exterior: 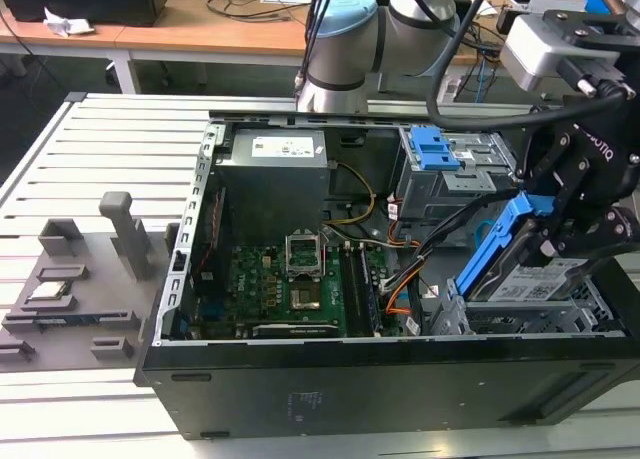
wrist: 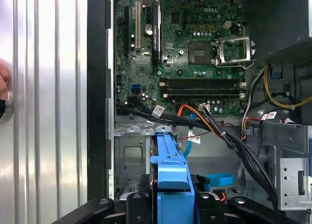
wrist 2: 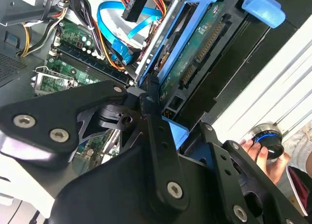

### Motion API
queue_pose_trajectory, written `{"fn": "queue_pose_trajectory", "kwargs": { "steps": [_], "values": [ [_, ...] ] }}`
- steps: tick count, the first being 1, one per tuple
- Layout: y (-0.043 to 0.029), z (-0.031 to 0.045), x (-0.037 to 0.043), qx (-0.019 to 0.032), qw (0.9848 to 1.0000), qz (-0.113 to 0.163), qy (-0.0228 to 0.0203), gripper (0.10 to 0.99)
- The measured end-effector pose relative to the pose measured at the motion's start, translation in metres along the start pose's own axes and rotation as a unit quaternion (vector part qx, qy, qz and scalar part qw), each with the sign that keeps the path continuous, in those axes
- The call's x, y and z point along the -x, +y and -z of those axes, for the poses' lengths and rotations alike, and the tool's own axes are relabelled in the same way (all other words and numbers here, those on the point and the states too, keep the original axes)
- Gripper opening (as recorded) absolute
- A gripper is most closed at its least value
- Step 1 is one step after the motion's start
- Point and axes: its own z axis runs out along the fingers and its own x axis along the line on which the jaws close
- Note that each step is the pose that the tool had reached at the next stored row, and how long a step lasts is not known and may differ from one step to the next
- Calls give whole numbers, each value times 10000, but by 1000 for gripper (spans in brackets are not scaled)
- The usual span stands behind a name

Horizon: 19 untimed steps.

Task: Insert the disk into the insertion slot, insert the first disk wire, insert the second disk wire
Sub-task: 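Insert the disk into the insertion slot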

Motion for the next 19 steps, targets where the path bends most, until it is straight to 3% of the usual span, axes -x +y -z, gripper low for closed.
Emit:
{"fn": "queue_pose_trajectory", "kwargs": {
  "steps": [8, 9, 13, 19],
  "values": [
    [-1, -24, 0, 0, 10000, 0, 0, 373],
    [-1, -24, 0, 0, 10000, 0, -1, 439],
    [-1, -25, 0, 0, 10000, 0, -1, 424],
    [-1, -25, 0, 0, 10000, 0, -1, 114]
  ]
}}
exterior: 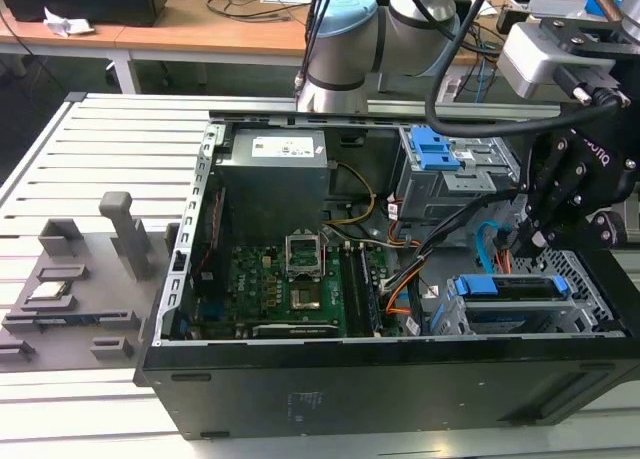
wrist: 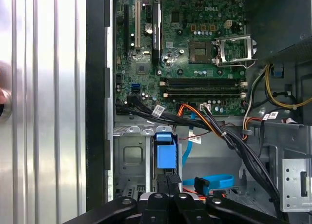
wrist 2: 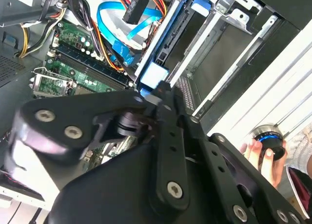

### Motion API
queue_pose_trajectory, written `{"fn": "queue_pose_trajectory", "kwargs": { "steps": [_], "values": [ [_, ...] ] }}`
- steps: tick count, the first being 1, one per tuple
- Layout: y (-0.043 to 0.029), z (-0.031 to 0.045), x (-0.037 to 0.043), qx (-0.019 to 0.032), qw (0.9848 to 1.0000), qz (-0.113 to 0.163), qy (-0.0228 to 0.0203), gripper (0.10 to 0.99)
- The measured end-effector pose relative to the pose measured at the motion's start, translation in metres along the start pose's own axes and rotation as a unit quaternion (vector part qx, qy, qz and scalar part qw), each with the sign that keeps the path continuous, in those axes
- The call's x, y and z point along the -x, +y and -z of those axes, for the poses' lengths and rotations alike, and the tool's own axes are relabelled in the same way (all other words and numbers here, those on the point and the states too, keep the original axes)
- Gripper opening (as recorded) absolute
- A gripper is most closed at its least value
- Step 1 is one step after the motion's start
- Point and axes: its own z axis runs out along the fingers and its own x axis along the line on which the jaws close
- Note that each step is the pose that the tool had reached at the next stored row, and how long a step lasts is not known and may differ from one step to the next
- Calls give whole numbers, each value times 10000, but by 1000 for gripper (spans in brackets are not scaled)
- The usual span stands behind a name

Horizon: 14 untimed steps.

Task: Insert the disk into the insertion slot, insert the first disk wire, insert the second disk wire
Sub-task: 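Insert the disk into the insertion slot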

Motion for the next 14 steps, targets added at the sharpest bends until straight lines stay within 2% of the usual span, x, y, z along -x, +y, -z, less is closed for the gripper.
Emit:
{"fn": "queue_pose_trajectory", "kwargs": {
  "steps": [14],
  "values": [
    [0, -2, 0, 0, 10000, 0, 0, 106]
  ]
}}
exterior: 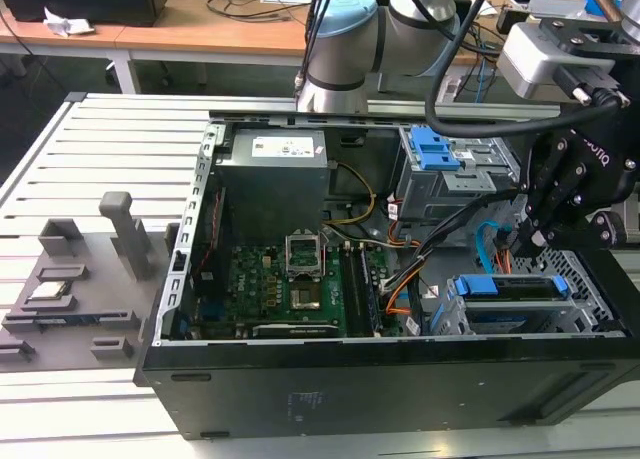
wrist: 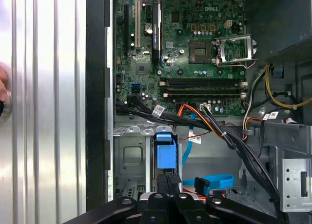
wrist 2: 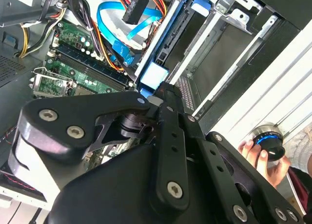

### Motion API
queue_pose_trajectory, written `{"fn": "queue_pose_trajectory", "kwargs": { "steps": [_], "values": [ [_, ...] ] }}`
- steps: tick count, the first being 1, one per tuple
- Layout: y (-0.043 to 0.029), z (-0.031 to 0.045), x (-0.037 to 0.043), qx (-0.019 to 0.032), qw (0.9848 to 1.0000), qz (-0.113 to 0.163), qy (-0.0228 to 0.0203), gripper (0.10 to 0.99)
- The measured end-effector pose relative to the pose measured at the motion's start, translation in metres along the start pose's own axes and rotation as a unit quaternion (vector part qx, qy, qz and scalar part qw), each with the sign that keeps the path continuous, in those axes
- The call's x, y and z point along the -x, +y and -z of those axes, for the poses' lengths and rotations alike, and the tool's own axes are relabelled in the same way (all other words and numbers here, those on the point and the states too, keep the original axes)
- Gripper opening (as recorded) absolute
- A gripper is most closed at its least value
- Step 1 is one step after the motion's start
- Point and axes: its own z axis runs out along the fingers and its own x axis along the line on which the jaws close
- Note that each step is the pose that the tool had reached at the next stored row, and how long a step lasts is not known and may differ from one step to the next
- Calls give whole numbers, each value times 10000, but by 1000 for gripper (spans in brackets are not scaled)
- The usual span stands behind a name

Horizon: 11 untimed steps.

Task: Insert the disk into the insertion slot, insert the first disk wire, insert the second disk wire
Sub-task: 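Insert the first disk wire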

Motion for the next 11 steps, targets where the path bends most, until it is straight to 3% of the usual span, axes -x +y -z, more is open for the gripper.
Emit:
{"fn": "queue_pose_trajectory", "kwargs": {
  "steps": [3, 5, 8, 11],
  "values": [
    [-1, -10, 0, 0, 10000, -1, -2, 106],
    [-48, -78, 1, 0, 10000, -1, 4, 106],
    [-190, -121, 84, 0, 10000, 0, 18, 106],
    [-288, -138, 174, 0, 10000, -1, 24, 106]
  ]
}}
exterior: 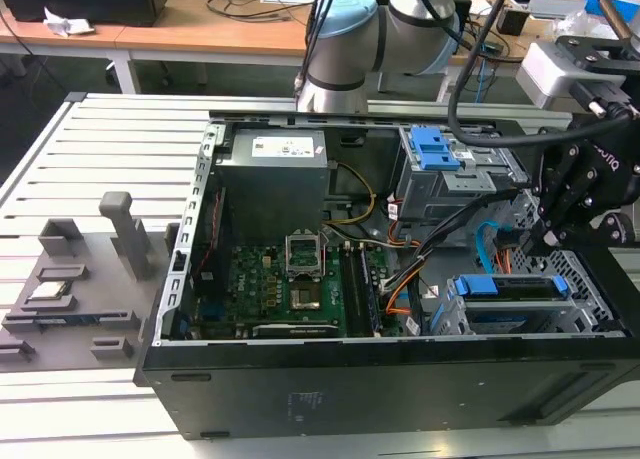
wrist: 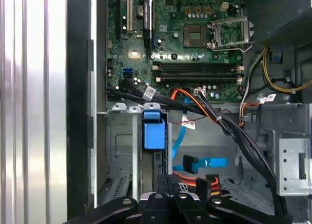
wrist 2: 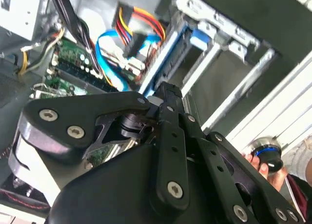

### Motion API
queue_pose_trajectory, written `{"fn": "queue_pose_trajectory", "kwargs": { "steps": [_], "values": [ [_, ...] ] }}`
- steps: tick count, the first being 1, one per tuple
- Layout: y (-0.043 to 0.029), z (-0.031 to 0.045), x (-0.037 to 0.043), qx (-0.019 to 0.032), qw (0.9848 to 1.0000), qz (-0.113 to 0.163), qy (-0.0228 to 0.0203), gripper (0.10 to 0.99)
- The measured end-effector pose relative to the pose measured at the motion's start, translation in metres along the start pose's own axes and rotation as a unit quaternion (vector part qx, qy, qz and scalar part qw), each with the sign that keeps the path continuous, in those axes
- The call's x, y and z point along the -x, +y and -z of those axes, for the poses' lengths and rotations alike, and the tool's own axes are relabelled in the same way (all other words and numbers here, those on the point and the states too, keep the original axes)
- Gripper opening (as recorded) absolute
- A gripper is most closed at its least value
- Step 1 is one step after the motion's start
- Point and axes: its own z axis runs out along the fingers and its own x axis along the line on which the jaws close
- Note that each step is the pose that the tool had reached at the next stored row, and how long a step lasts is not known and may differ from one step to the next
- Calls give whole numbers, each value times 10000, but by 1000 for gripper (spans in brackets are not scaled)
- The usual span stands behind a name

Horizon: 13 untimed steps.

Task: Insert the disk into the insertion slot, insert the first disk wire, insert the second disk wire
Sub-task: 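Insert the first disk wire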

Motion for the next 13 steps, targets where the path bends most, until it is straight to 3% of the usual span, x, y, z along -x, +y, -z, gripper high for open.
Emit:
{"fn": "queue_pose_trajectory", "kwargs": {
  "steps": [6, 11, 13],
  "values": [
    [-115, -73, 312, 0, 10000, -1, 25, 106],
    [-131, -94, 334, -1, 10000, -1, 33, 114],
    [-131, -94, 334, -1, 10000, -2, 33, 235]
  ]
}}
